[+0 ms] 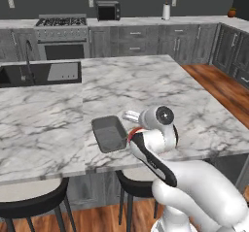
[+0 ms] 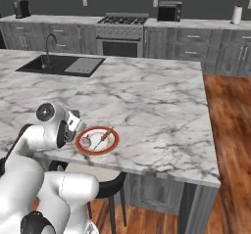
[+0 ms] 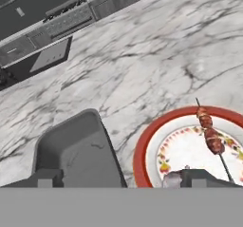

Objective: Retrieve the tupperware and aluminum foil from the cabinet and place them on the dining counter near the plate with garlic and kebab skewer to prepare for storing leftovers.

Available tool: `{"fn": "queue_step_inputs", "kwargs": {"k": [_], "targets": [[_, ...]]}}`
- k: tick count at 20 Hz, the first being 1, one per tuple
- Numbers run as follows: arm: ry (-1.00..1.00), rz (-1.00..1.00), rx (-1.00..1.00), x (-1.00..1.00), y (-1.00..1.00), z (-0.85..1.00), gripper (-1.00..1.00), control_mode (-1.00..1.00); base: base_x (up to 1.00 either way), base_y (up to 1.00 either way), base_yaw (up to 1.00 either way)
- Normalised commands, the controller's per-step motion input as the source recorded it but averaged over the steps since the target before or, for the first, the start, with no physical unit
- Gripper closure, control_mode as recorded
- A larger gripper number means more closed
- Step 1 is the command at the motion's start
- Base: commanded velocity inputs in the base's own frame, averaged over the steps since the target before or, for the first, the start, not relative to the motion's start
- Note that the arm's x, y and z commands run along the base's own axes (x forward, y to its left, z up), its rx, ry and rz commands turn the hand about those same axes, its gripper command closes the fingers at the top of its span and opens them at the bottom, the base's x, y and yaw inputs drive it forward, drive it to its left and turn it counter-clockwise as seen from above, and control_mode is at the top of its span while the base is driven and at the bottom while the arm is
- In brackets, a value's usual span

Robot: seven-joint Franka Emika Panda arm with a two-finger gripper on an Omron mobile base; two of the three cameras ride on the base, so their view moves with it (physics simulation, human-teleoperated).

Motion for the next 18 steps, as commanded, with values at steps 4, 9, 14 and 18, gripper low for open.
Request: {"fn": "queue_step_inputs", "kwargs": {"k": [4,9,14,18], "targets": [[0.01,0.08,-0.02,-1.0,-0.53,1.0,-1.0,-1.0,0.0,0.0,0.0],[0.01,0.0,-0.13,-1.0,-0.71,1.0,-1.0,-1.0,0.0,0.0,0.0],[0.08,0.07,-0.26,-1.0,-0.34,0.57,-1.0,-1.0,0.0,0.0,0.0],[0.08,0.22,-0.22,-0.9,0.15,0.0,-1.0,-1.0,0.0,0.0,0.0]]}}
